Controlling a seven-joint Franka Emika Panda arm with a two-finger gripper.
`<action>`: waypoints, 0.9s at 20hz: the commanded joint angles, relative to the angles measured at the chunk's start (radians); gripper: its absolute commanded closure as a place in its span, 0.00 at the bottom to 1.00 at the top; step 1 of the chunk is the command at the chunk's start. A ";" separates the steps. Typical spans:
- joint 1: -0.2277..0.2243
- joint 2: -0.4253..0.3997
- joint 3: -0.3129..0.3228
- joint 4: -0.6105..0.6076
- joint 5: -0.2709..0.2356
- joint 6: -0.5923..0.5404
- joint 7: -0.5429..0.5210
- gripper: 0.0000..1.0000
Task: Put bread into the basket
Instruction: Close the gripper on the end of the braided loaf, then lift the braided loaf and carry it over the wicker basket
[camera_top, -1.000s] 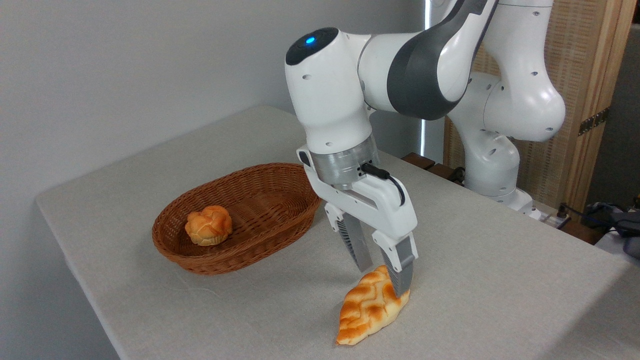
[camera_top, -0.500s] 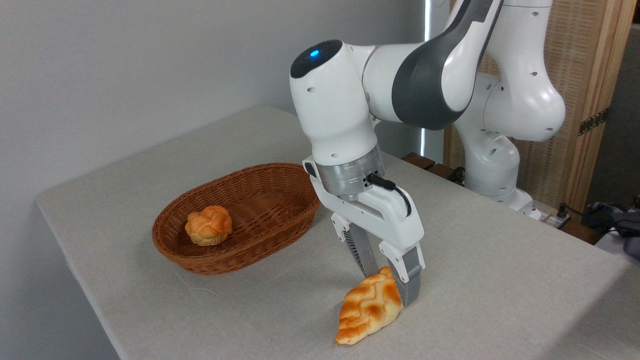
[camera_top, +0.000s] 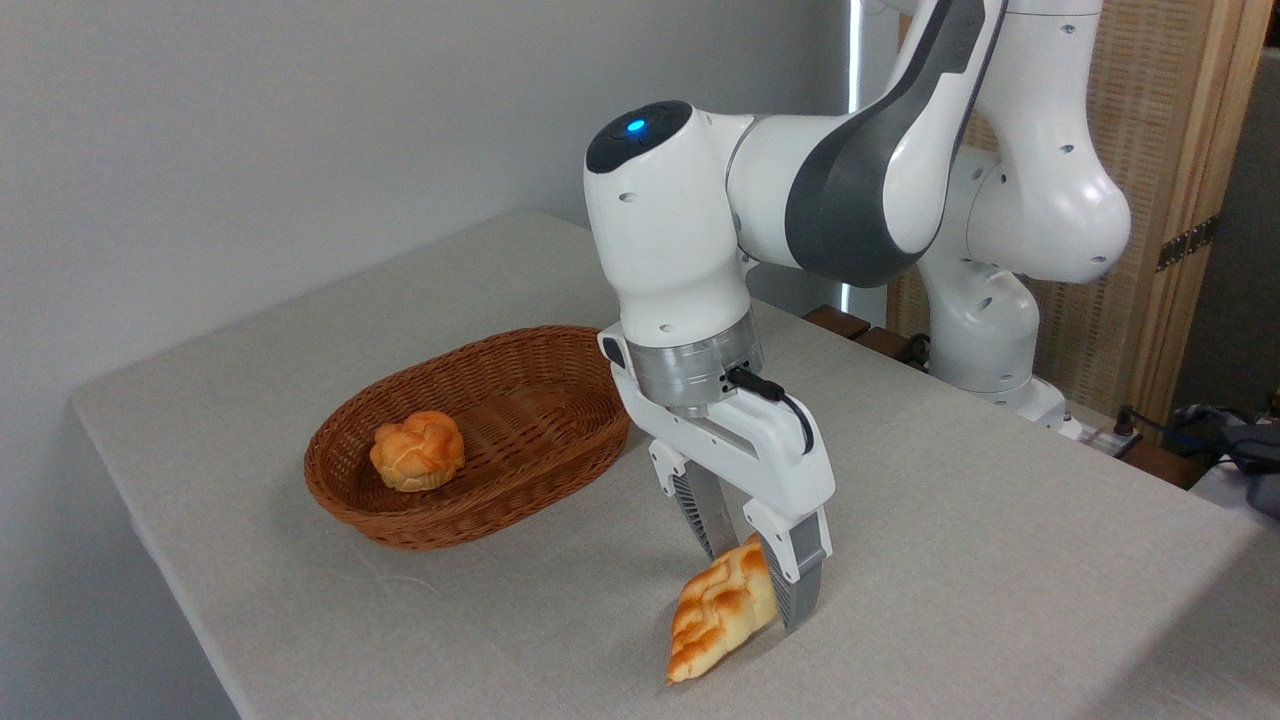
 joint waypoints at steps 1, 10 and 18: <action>-0.013 0.012 0.017 -0.012 -0.023 0.055 0.020 0.63; -0.013 0.010 0.019 -0.011 -0.029 0.050 0.063 0.64; -0.019 -0.023 0.016 0.005 -0.118 0.037 0.058 0.64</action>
